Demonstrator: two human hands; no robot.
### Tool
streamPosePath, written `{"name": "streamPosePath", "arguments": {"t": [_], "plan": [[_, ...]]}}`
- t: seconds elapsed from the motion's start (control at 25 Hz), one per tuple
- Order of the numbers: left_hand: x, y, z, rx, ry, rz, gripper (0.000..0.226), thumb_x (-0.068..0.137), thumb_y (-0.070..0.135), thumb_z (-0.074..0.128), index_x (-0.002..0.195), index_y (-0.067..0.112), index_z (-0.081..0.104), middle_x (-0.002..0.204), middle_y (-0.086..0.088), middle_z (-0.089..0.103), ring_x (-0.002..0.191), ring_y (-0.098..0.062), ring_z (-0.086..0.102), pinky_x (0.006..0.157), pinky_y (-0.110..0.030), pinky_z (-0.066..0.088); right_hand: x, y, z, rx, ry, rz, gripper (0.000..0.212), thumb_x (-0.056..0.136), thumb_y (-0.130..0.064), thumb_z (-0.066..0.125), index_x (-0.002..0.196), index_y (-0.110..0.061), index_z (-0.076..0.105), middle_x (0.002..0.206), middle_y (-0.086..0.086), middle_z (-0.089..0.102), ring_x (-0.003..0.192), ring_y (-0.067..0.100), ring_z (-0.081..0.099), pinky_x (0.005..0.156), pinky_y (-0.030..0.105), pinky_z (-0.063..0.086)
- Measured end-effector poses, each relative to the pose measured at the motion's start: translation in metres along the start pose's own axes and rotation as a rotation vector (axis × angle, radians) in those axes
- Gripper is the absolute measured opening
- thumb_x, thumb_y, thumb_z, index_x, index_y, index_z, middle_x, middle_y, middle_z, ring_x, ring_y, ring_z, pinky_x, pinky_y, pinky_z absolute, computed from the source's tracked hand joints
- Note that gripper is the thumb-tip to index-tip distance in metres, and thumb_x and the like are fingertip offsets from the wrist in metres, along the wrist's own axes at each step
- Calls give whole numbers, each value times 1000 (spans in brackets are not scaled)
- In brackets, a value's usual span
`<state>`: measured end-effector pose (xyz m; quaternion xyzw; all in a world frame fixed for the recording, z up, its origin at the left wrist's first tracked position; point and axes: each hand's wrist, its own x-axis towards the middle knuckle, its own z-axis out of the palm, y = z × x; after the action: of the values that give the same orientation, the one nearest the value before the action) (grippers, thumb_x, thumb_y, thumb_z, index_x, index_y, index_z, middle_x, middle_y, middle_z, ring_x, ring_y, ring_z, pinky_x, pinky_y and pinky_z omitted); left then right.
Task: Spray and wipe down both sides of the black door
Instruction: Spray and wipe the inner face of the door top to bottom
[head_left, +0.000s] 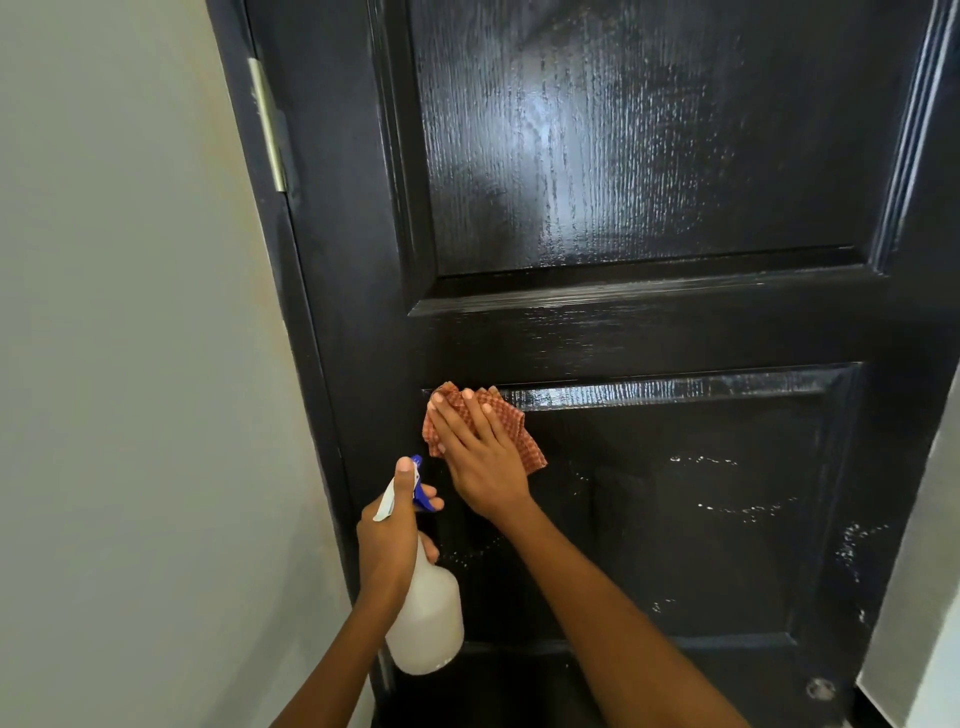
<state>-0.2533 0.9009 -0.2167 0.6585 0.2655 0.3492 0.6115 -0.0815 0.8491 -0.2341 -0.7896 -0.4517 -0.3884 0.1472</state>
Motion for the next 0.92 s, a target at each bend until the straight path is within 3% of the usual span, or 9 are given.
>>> {"name": "streamPosePath", "arguments": {"t": [0.16, 0.32, 0.48, 0.64, 0.92], "plan": [[-7, 1, 31, 15, -111, 16, 66, 88, 70, 40, 94, 12, 72, 85, -5, 77, 48, -29, 60, 54, -36, 54, -30, 56, -19, 21, 94, 57, 67, 103, -25, 51, 164, -21, 23, 172, -2, 17, 160, 29, 2, 128, 51, 15], [-17, -3, 62, 18, -206, 16, 61, 94, 66, 41, 93, 13, 72, 85, -4, 77, 44, -26, 57, 48, -32, 52, -75, 116, -46, -12, 157, 297, 59, 109, -30, 48, 163, -18, 28, 171, -2, 22, 159, 33, 5, 127, 54, 17], [-24, -8, 99, 21, -292, 4, 63, 90, 68, 41, 95, 13, 71, 87, -3, 76, 42, -21, 56, 44, -30, 50, -113, 173, -81, 9, 153, 511, 59, 112, -35, 37, 165, -17, 19, 172, -6, 8, 159, 29, -7, 130, 42, 1], [-36, -12, 133, 4, -375, 0, 63, 89, 67, 42, 95, 12, 71, 87, -6, 76, 42, -22, 55, 43, -31, 49, -140, 229, -112, 128, 227, 826, 60, 113, -40, 29, 165, -25, 3, 169, -16, -12, 159, 28, -13, 129, 48, 0], [-63, 3, 217, 27, -524, 4, 65, 85, 71, 41, 90, 14, 71, 86, -3, 75, 47, -25, 57, 45, -29, 51, -147, 286, -148, 136, 225, 1082, 63, 110, -48, 16, 165, -23, -2, 173, 0, -4, 159, 28, -11, 128, 44, -9]]}}
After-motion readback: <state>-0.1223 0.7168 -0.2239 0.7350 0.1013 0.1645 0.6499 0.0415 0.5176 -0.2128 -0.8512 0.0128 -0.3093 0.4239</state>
